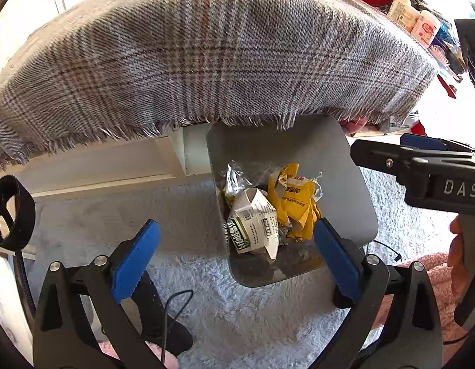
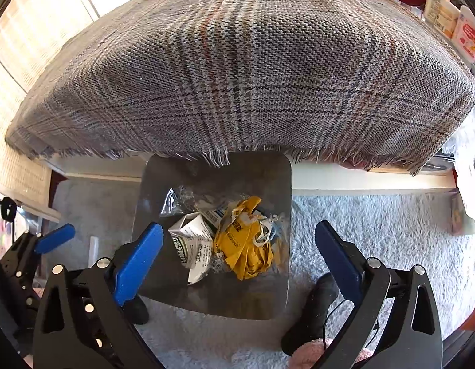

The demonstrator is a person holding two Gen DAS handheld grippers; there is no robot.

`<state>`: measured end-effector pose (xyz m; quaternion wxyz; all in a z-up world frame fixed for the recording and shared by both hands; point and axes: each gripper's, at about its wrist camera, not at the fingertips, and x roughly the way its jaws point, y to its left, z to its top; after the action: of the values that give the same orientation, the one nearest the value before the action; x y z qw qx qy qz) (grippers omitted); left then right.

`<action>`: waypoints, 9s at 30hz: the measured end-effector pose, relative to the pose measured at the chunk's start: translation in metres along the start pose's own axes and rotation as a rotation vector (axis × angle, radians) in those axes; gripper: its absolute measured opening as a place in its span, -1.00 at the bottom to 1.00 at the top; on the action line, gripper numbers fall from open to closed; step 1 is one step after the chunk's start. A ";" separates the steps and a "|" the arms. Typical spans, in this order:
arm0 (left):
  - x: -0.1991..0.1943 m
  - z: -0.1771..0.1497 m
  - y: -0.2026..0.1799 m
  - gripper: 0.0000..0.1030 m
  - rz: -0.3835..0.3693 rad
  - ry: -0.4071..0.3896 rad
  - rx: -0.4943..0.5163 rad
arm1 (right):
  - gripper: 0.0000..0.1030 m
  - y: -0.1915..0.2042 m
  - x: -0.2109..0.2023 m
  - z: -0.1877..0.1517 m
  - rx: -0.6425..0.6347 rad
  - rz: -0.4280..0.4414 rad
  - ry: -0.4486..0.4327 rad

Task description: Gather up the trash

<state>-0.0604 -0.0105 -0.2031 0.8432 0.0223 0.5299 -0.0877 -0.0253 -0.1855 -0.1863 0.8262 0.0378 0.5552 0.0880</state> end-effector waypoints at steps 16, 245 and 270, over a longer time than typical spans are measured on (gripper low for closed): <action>-0.082 0.074 0.020 0.84 0.039 -0.152 -0.015 | 0.93 -0.009 -0.089 0.084 -0.004 0.027 -0.184; -0.189 0.086 0.028 0.84 0.130 -0.657 -0.034 | 0.94 -0.016 -0.182 0.032 0.032 -0.101 -0.688; -0.187 0.083 0.030 0.84 0.123 -0.630 -0.033 | 0.94 -0.016 -0.181 0.032 0.036 -0.142 -0.692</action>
<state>-0.0602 0.0311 -0.0005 0.9698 0.0126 0.2418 -0.0306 -0.0606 -0.2345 -0.0114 0.9686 0.0412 0.2453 0.0028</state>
